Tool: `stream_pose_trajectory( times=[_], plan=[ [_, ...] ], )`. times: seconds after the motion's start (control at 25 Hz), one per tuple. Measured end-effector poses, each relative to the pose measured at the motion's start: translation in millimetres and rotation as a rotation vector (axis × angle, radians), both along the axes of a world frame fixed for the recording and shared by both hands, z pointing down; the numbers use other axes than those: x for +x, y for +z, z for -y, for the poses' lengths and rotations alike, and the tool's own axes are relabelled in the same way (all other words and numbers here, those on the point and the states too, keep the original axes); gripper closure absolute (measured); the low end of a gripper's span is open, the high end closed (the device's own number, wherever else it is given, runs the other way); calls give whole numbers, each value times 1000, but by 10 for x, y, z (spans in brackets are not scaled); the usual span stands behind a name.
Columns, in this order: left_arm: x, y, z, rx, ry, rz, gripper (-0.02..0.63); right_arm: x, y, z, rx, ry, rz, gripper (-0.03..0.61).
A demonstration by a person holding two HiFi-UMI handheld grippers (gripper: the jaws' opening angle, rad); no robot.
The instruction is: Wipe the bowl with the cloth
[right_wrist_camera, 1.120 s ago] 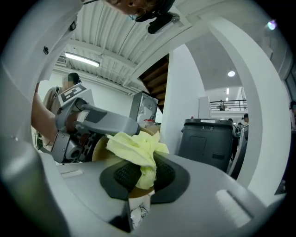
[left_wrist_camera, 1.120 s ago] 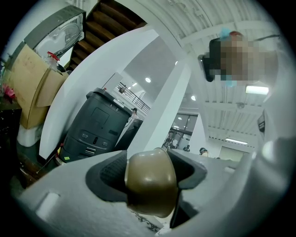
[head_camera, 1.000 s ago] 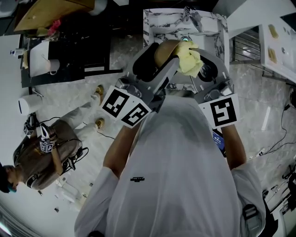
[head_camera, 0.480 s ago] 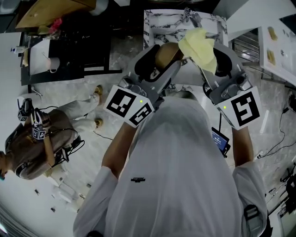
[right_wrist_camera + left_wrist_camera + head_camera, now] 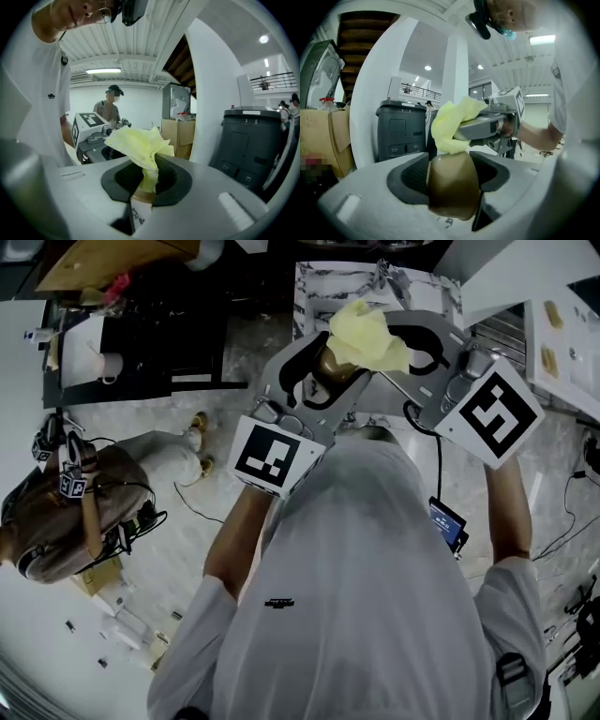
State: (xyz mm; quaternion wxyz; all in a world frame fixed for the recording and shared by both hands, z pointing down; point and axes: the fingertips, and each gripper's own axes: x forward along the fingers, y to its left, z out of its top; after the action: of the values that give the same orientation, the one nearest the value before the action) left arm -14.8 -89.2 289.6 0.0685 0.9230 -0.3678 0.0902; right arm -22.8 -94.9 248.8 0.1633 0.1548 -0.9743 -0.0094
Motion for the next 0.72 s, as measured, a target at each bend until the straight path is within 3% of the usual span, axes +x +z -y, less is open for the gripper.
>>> stream_pose_trajectory(
  times=[0.16,0.32,0.56,0.72],
  plan=[
    [64,5,16,18,18,27,336,-13,84,-19,32,-112,-187,538],
    [120,-41,-82,40,27,56,336,-9,88,-135,66,-161,-287,538],
    [108,-65,-101,130,62,197,336,-6,122,-59,97,-174,-302,538],
    [29,-56,-118,187,92,246,336,-11,200,68,85,-130,-278,538]
  ],
)
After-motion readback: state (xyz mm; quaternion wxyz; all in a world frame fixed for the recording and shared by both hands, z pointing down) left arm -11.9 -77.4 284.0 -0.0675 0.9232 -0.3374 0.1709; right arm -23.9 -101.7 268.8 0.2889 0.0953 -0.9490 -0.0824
